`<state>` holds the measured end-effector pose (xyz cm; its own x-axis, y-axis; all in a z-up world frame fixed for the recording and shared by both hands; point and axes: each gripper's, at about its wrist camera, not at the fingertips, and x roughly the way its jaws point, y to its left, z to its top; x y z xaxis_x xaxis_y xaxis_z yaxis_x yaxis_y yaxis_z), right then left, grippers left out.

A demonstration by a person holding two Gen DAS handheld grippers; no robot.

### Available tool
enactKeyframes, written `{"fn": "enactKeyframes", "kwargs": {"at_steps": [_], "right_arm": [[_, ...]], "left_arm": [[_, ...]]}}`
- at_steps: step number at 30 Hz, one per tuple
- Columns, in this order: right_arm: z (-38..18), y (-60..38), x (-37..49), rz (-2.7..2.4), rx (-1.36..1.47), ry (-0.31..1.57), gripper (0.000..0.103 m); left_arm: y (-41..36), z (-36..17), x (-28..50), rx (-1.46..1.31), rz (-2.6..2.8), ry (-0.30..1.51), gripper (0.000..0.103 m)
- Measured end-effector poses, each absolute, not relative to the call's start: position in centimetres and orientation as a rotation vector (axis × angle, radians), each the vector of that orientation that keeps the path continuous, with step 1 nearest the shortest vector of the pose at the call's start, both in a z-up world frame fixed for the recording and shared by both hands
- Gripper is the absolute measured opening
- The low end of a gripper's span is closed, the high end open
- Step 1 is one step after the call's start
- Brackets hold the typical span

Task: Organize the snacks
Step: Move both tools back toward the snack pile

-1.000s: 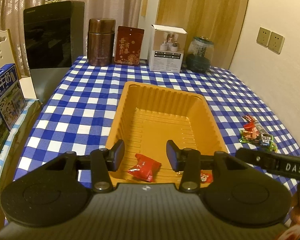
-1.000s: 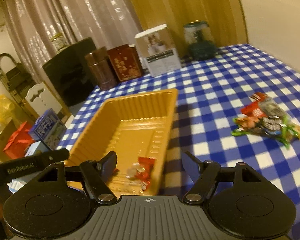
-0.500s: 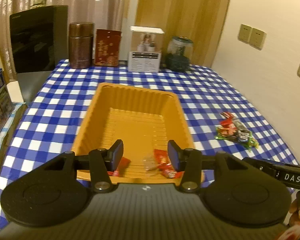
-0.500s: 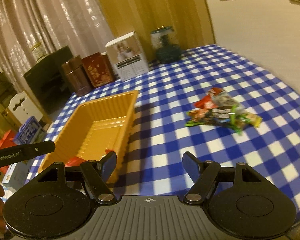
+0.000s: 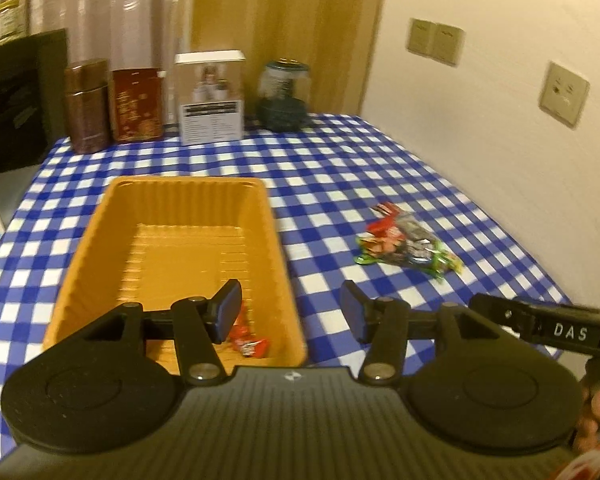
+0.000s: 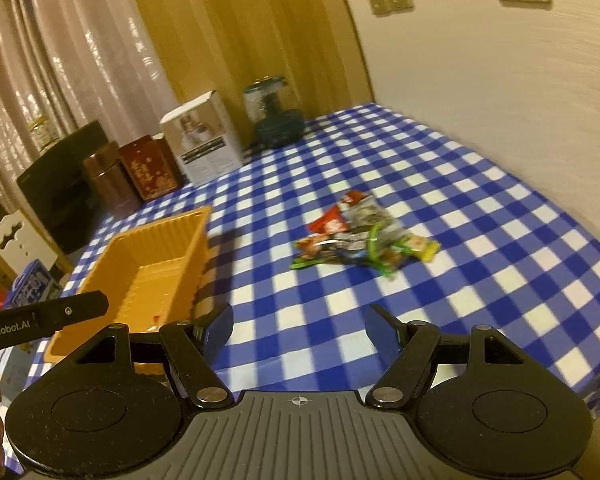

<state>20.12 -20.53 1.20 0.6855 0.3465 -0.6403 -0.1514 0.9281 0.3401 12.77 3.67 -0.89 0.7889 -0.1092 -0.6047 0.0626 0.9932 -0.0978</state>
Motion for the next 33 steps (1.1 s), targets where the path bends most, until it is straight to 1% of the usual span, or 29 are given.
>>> {"fn": "enactKeyframes", "kwargs": {"at_steps": [4, 7, 22, 27, 33], "right_arm": [[0.8, -22.4, 20.5, 0.259, 0.251, 0.775, 0.073], [0.5, -23.7, 21.2, 0.249, 0.227, 0.787, 0.073], [-1.6, -27.4, 27.2, 0.304, 0.024, 0.811, 0.073], [-3.2, -27.5, 29.2, 0.299, 0.006, 0.819, 0.072], [-4.9, -27.6, 30.7, 0.288, 0.023, 0.84, 0.072]], "left_arm": [[1.4, -1.2, 13.8, -0.003, -0.154, 0.67, 0.052], [-0.4, -1.6, 14.9, 0.067, -0.225, 0.68, 0.057], [-7.1, -4.3, 20.5, 0.449, -0.498, 0.706, 0.057], [-8.3, -5.8, 23.0, 0.537, -0.586, 0.726, 0.057], [-10.1, -7.3, 25.3, 0.679, -0.674, 0.693, 0.056]]}}
